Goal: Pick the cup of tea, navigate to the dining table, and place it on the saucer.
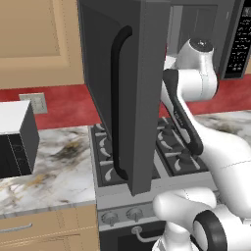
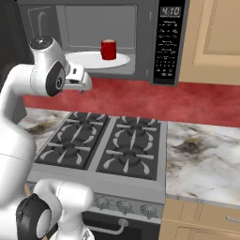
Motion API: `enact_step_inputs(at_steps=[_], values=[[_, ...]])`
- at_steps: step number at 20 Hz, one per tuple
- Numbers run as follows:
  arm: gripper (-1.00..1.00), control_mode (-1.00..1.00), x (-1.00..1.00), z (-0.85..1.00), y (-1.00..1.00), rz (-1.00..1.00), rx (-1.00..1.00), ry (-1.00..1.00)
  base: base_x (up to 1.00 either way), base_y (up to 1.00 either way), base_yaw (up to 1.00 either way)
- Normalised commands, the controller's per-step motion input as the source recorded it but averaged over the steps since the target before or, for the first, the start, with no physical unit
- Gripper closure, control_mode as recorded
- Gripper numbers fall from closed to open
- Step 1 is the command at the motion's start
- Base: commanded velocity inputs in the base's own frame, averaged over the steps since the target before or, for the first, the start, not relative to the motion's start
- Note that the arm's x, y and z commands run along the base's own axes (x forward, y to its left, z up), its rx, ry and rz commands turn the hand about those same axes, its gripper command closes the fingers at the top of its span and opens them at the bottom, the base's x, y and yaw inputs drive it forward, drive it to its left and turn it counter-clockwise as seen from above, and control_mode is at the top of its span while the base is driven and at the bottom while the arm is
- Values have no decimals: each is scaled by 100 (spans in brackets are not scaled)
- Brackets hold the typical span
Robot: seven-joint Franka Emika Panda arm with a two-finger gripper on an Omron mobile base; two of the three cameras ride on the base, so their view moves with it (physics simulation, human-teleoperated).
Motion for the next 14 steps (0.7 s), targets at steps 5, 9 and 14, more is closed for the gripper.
enact_step_inputs(at_steps=[5,9,14], values=[[-100,-100,0,94,-12,-7,13,-29,0,0,0],[-100,-100,1,82,-9,-13,12,-36,0,0,0],[-100,-100,10,66,-4,-15,9,-38,0,0,0]])
